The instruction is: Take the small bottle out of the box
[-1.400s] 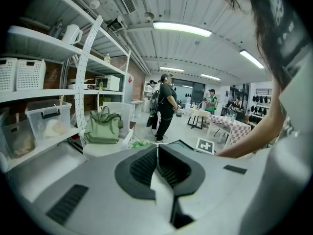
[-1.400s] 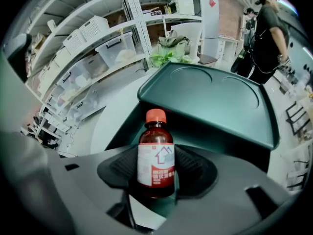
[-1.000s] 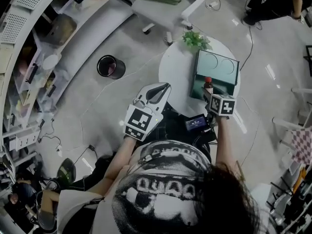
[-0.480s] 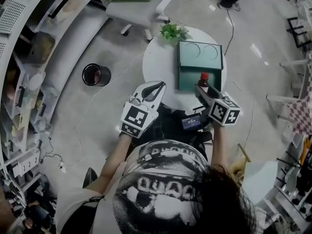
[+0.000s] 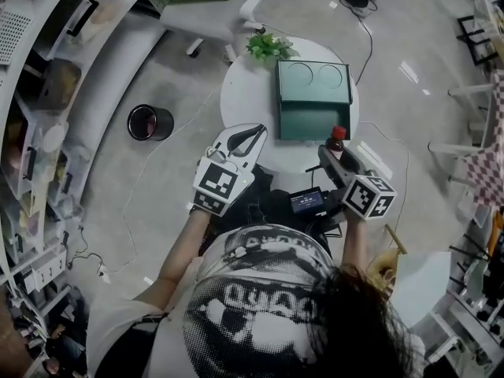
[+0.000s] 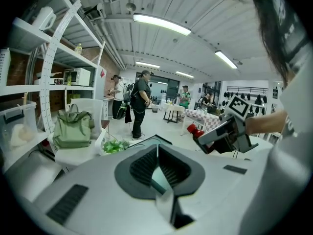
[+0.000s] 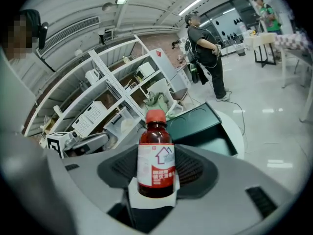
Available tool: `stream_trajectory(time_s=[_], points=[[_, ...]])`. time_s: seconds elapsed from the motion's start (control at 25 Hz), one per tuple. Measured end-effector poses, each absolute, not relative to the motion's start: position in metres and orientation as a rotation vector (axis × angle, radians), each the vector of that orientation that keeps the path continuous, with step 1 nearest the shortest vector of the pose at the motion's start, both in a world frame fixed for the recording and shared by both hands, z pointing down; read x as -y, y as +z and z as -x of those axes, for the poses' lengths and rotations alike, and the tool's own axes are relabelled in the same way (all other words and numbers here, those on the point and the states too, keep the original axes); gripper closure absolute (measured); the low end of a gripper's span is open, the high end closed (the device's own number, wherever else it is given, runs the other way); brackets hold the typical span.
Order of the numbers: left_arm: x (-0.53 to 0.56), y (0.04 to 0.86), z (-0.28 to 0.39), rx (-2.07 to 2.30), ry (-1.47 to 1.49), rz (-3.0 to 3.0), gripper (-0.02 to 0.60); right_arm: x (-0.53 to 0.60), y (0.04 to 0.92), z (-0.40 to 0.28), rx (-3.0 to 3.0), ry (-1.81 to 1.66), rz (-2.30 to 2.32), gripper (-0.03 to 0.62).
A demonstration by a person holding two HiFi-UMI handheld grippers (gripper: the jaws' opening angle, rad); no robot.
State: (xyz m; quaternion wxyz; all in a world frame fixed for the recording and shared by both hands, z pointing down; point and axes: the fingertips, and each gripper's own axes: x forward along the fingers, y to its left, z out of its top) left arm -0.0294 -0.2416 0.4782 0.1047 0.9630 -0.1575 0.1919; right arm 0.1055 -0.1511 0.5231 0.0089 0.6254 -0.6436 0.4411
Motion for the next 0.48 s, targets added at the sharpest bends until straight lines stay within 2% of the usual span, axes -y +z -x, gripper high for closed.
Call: stream_trajectory(time_s=[0.48], points=[[0.174, 0.475, -0.008, 0.354, 0.627, -2.862, 0.563, 0.096, 0.511, -0.130, 2.030, 1.395, -2.039, 0.370]])
